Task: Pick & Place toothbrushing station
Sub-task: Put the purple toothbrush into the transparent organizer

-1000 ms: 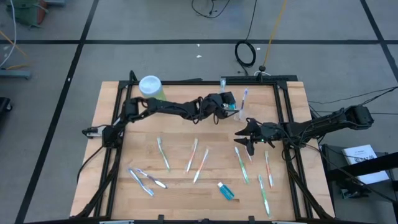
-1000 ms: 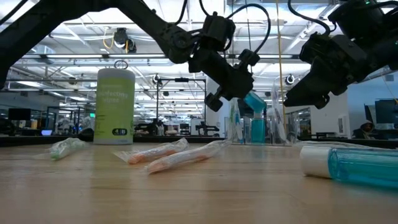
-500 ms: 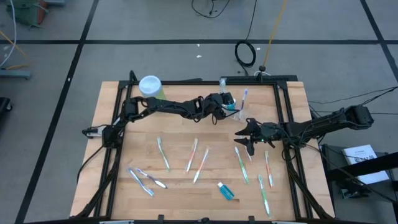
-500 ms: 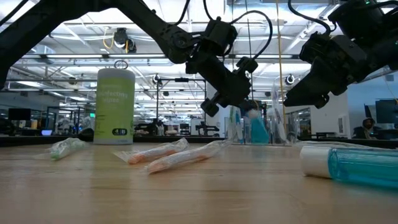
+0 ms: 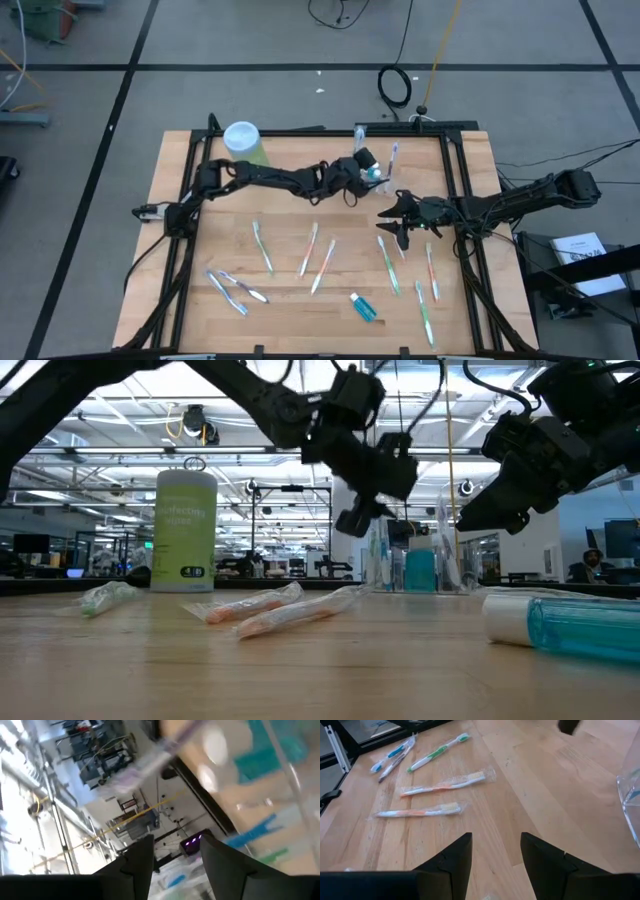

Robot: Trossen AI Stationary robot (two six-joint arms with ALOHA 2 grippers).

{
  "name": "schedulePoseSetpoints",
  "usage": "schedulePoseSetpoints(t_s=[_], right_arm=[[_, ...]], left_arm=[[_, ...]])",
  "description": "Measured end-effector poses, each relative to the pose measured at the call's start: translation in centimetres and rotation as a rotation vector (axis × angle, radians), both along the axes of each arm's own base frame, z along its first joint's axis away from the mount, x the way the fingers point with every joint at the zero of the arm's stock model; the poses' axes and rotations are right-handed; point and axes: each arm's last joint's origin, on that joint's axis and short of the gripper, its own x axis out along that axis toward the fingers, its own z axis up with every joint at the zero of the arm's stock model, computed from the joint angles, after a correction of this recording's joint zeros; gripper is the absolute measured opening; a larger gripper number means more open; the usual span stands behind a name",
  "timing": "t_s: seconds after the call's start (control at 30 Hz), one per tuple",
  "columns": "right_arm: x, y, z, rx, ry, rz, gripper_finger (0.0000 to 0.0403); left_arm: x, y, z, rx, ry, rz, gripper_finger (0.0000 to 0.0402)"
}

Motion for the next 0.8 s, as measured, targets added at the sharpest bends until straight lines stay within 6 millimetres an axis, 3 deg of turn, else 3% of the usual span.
schedulePoseSetpoints(t_s=[0.17, 0.33, 0.6, 0.8], right_arm=[[0.0, 0.0, 0.0, 0.003, 0.001, -0.001, 0.016], [0.0, 0.0, 0.0, 0.015, -0.001, -0.007, 0.016], [0.0, 0.0, 0.0, 0.058, -0.005, -0.027, 0.016], [0.0, 0.0, 0.1, 0.099, -0.016, -0.046, 0.016]], left_arm=[[-1.2, -1.4, 4.5, -0.133, -0.177, 0.021, 0.0147], [-4.3, -1.9, 9.8, -0.346, -0.34, 0.103, 0.0136], [-12.4, -2.8, 17.0, -0.759, -0.47, 0.234, 0.0136], [-19.3, -2.5, 20.3, -1.041, -0.538, 0.396, 0.0136]])
